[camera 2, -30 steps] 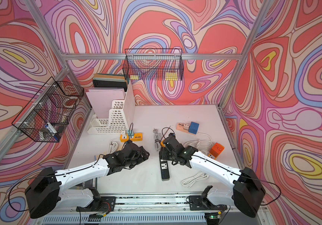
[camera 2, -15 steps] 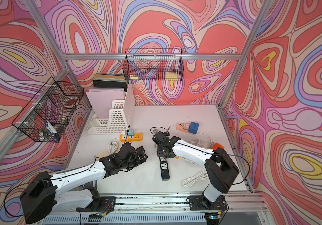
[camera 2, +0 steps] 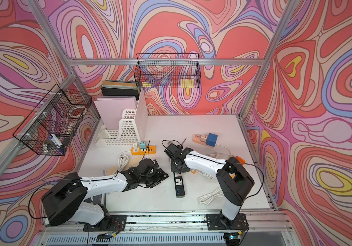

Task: Pull the plug off the socket
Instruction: Remove the plug from the socket.

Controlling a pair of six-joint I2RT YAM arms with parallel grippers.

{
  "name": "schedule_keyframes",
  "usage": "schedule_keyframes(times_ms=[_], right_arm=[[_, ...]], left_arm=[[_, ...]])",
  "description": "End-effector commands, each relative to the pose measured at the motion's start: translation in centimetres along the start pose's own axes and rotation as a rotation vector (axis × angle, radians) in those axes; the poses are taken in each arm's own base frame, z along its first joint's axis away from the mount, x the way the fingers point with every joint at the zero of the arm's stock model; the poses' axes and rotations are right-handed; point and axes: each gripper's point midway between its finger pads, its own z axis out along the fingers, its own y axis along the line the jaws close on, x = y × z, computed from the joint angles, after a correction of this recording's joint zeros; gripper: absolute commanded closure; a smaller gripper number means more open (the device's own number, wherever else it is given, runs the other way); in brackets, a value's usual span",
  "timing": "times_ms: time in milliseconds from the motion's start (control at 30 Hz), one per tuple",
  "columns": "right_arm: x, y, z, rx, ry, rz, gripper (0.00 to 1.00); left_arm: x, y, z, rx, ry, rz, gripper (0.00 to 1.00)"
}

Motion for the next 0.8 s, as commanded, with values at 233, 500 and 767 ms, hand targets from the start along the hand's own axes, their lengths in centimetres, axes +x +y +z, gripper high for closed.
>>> schedule_keyframes(times_ms=[233,500,767], right_arm=[[0.6,0.3,-1.1,-0.204,-0.003,0.083,0.79],[0.5,0.4,-1.1,-0.232,0.014,0.097,0.80],[-2.0,1.0,-1.7,-0.219,0.012,0.148,0.80]], left_arm=[[0.4,-2.9,4.3,0.121,0.117,-0.068,0.45],[1.0,-0.3,6.0,-0.015,0.161,-0.112,0.62],[2.0,3.8,5.8,-0.256,0.187,-0.143,0.67]])
